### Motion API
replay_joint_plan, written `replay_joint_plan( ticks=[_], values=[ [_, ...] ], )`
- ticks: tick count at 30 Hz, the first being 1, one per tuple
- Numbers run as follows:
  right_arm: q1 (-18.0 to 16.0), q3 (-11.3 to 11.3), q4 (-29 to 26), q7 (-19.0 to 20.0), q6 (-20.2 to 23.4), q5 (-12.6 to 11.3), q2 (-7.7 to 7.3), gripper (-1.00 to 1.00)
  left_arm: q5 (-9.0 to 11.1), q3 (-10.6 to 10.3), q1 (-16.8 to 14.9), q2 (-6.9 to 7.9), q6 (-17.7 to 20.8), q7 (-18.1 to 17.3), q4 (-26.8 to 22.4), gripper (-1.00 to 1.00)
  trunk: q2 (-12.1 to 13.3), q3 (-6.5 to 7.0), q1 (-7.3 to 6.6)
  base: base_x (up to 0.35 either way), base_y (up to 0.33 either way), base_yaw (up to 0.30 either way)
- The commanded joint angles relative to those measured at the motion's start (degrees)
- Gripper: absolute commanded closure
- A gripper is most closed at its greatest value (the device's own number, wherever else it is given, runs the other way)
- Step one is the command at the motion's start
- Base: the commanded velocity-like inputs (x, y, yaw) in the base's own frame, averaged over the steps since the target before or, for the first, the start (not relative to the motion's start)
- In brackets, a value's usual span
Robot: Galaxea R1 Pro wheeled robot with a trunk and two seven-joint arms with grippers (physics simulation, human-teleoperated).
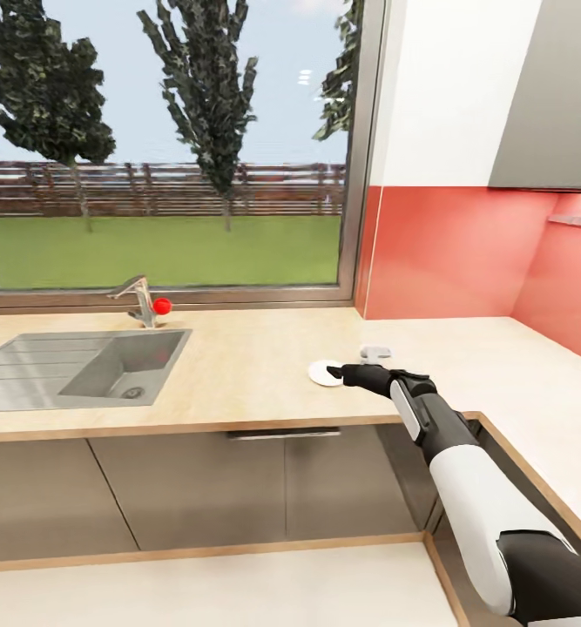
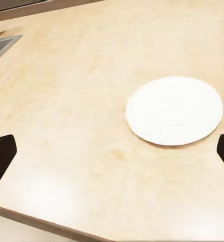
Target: Set up a coffee station on the kitchen countertop: keep the coffee maker on the countertop, move the bottle of coffee from the kitchen shelf to the counter next to the coffee maker, place a paper coffee filter on top of the coffee maker, put the saucer next to the coffee maker with the coffee cup on the saucer, and place the electric kettle next to the coffee maker.
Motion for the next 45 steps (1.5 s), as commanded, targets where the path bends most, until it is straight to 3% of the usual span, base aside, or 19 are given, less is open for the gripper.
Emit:
replay_joint_plan(
  ticks=[1, 5, 8, 12, 15, 16, 17, 19, 21, 24, 26, 28, 29, 30, 34, 36, 39, 42, 45],
  values=[
    [-0.03, -0.03, -0.07, -0.07, 0.41, -0.52, -0.01, -1.00, 0.19, 0.34, -0.01, 0.02, -0.23, -0.11, -0.91, -1.00, -0.05, -0.07, 0.01, 0.000, -0.047, 0.000],
    [-0.03, -0.03, -0.05, -0.07, 0.38, -0.54, 0.00, -1.00, 0.17, 0.29, 0.01, 0.99, -2.64, -0.18, -5.63, -1.00, -0.05, -0.07, 0.01, 0.000, -0.023, 0.000],
    [-0.03, -0.03, -0.05, -0.07, 0.40, -0.53, 0.01, -1.00, 0.30, 0.28, 0.06, 3.61, -13.18, -0.43, -8.59, -1.00, -0.05, -0.07, 0.01, 0.000, -0.005, 0.000],
    [-0.03, -0.03, -0.03, -0.07, 0.39, -0.52, 0.04, -1.00, 0.20, 0.26, 0.08, 4.60, -27.84, -0.15, -9.95, -1.00, -0.05, -0.07, 0.01, 0.000, -0.001, 0.000],
    [-0.03, -0.03, -0.02, -0.07, 0.38, -0.52, 0.03, -1.00, 0.21, 0.48, 0.08, 4.92, -32.24, 0.12, -13.61, -1.00, -0.05, -0.07, 0.01, 0.000, 0.000, 0.000],
    [-0.03, -0.03, -0.03, -0.07, 0.38, -0.52, 0.04, -1.00, 0.27, 1.18, 0.08, 5.01, -33.28, 0.63, -17.83, -1.00, -0.05, -0.07, 0.01, 0.000, 0.000, 0.000],
    [-0.03, -0.03, -0.02, -0.07, 0.38, -0.52, 0.04, -1.00, 0.32, 4.17, 0.08, 4.81, -33.90, 2.88, -24.51, -1.00, -0.05, -0.07, 0.01, 0.000, 0.000, 0.000],
    [-0.03, -0.03, -0.02, -0.07, 0.38, -0.52, 0.04, -1.00, 0.30, 7.15, 0.08, 4.46, -34.08, 5.60, -30.03, -1.00, -0.05, -0.07, 0.01, 0.000, 0.000, 0.000],
    [-0.03, -0.03, -0.02, -0.07, 0.38, -0.52, 0.04, -1.00, 0.20, 10.25, 0.08, 2.85, -34.19, 9.24, -38.94, -1.00, -0.05, -0.07, 0.01, 0.000, 0.000, 0.000],
    [-0.03, -0.03, -0.02, -0.07, 0.38, -0.52, 0.04, -1.00, 0.14, 11.47, 0.08, 0.49, -33.29, 11.01, -51.39, -1.00, -0.05, -0.07, 0.01, 0.000, 0.000, 0.000],
    [-0.03, -0.03, -0.02, -0.12, 0.34, -0.45, 0.08, -1.00, 0.25, 11.25, 0.08, -0.85, -23.57, 11.34, -66.60, -1.00, -0.05, -0.07, 0.01, 0.000, 0.000, 0.000],
    [-0.03, -0.03, -0.02, -0.18, 0.31, -0.44, 0.11, -1.00, 0.26, 10.81, 0.05, -1.48, -14.99, 11.37, -75.09, -1.00, -0.05, -0.07, 0.01, 0.000, 0.000, 0.000],
    [-0.03, -0.03, -0.02, -0.20, 0.30, -0.40, 0.12, -1.00, 0.22, 9.38, -0.08, -1.94, -5.40, 11.51, -82.75, -1.00, -0.05, -0.07, 0.01, 0.000, 0.000, 0.000],
    [-0.03, -0.03, -0.02, -0.20, 0.29, -0.42, 0.13, -1.00, 0.20, 8.59, -0.30, -2.02, -2.59, 11.81, -84.25, -1.00, -0.05, -0.07, 0.01, 0.000, 0.000, 0.000],
    [-0.03, -0.03, 0.08, -0.19, 0.25, -0.46, 0.13, -1.00, 0.09, 2.17, -8.73, -2.10, 12.90, 17.96, -86.31, -1.00, -0.05, -0.07, 0.01, 0.000, 0.000, 0.000],
    [-0.03, -0.03, 0.51, -0.22, 0.22, -0.44, 0.13, -1.00, 0.16, -0.88, -15.46, -2.03, 23.91, 20.43, -86.60, -1.00, -0.05, -0.07, 0.01, 0.000, 0.000, 0.000],
    [-0.03, -0.03, 0.86, -0.30, 0.26, -0.36, 0.13, -1.00, 0.52, -2.16, -23.24, -2.10, 34.40, 20.88, -85.62, -1.00, -0.05, -0.07, 0.01, 0.000, 0.000, 0.000],
    [-0.03, -0.08, 0.41, -0.28, 0.43, -0.21, 0.13, -1.00, 3.90, -2.65, -29.97, -2.16, 43.65, 15.48, -80.83, -1.00, -0.05, -0.07, 0.01, 0.000, 0.000, 0.000],
    [-0.03, -0.17, 0.22, -0.34, 0.82, -0.15, 0.15, -1.00, 7.48, -2.82, -37.22, -2.00, 54.18, 4.74, -72.56, -1.00, -0.05, -0.07, 0.01, 0.000, 0.000, 0.000]
  ],
)
